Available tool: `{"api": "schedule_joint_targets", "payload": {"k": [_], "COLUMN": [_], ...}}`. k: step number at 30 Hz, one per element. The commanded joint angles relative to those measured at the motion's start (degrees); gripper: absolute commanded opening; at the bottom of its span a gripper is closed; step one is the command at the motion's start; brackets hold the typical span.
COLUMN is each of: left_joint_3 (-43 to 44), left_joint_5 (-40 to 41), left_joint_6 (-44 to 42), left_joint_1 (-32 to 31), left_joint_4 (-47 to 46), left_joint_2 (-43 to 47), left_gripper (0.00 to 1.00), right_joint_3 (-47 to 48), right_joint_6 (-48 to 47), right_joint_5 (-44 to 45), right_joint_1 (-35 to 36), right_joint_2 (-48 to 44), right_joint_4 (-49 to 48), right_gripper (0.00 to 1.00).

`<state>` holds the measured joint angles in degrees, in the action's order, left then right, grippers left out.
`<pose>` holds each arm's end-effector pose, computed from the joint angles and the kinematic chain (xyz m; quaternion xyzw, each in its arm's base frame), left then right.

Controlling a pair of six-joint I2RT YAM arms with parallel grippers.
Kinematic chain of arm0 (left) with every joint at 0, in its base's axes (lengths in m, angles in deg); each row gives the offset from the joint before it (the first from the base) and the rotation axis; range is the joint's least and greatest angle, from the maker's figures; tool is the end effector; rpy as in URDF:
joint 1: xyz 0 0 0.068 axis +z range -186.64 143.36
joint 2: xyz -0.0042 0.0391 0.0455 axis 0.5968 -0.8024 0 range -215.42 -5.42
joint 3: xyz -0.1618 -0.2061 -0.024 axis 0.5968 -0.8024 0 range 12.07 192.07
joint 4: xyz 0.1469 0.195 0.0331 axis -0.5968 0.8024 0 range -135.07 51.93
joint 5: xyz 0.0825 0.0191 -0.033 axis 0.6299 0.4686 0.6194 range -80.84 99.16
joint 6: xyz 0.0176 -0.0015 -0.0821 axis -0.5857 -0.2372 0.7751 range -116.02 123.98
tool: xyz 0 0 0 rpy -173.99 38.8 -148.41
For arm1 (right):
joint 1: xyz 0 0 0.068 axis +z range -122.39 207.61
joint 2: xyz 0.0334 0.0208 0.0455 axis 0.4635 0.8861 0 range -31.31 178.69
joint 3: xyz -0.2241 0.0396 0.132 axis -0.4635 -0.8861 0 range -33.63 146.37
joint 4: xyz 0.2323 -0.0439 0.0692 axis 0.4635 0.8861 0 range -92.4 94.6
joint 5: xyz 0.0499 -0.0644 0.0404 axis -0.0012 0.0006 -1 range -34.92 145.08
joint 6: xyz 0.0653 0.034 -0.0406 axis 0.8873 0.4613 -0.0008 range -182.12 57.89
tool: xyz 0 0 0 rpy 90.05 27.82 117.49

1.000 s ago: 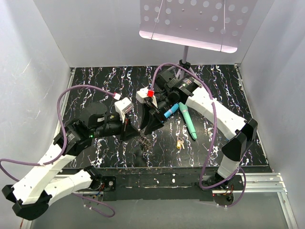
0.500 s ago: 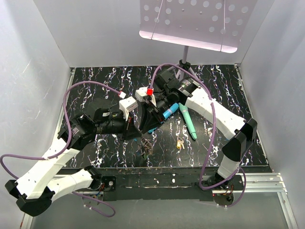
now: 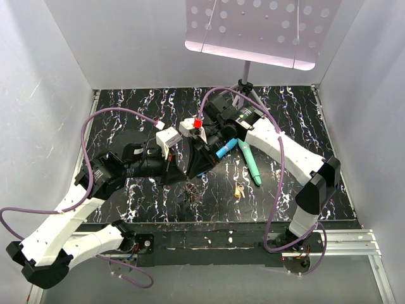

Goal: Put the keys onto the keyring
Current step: Adjust the keyring.

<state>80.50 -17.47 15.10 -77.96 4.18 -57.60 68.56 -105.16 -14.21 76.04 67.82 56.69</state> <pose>0.1166 -0.1465 0.3596 0.3289 0.7971 -0.3867 0.3271 0.1751 0.3011 0.3533 -0.6794 0.4302 0.5544 0.2145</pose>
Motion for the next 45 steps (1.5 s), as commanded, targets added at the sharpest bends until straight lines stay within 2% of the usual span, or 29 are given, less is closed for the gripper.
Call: {"api": "schedule_joint_targets", "payload": {"k": [1, 3, 6, 9, 12, 17, 21, 28, 29, 35, 39, 45], "left_joint_3": [1.45, 1.28, 1.19, 0.75, 0.05, -2.94, -7.68, -14.62, -15.59, -26.92, -37.28, -43.28], "left_joint_5": [-2.37, -2.37, -2.46, -2.72, -2.63, -1.32, 1.22, 9.21, 10.19, 13.18, 12.4, 10.99], "left_joint_6": [0.22, 0.4, 0.49, 0.84, 1.54, 4.17, 8.3, 13.49, 14.19, 20.08, 22.89, 22.37], "left_joint_1": [0.54, 0.71, 0.72, 0.98, 0.98, 1.24, 1.68, 2.12, 2.21, 2.12, 2.12, 2.12], "left_joint_4": [-2.76, -3.11, -3.46, -3.99, -4.78, -8.9, -13.56, -19.37, -19.81, -25.77, -36.91, -47.66], "left_joint_2": [0.77, 0.85, 0.86, 0.85, 1.03, 3.39, 7.43, 17.98, 19.82, 30.63, 37.41, 37.69], "left_gripper": [0.0, 0.0, 0.0, 0.0, 0.0, 0.0, 0.18, 0.41, 0.42, 0.41, 0.38, 0.36], "right_joint_3": [0.2, -0.15, -0.59, -0.85, -1.47, -5.06, -8.67, -11.84, -12.36, -14.56, -15.35, -16.23], "right_joint_6": [1.83, 2.0, 2.09, 2.35, 4.19, 14.46, 21.59, 29.33, 30.21, 34.34, 36.54, 38.21], "right_joint_5": [-2.25, -1.98, -1.81, -1.81, -2.77, -2.16, -2.16, -2.68, -2.86, -2.68, -2.42, -2.07], "right_joint_1": [0.18, 0.44, 0.79, 1.15, 1.23, 1.23, 0.62, -0.35, -0.52, -1.4, -1.84, -2.02], "right_joint_2": [-2.01, -2.01, -1.93, -1.93, -1.93, -2.63, -3.86, -4.39, -4.47, -4.56, -4.56, -4.65], "right_joint_4": [-2.05, -2.14, -2.4, -2.4, -3.71, -11.26, -18.12, -26.03, -27.44, -32.63, -35.18, -37.12], "right_gripper": [0.22, 0.21, 0.15, 0.01, 0.01, 0.01, 0.01, 0.01, 0.01, 0.01, 0.01, 0.01]}}
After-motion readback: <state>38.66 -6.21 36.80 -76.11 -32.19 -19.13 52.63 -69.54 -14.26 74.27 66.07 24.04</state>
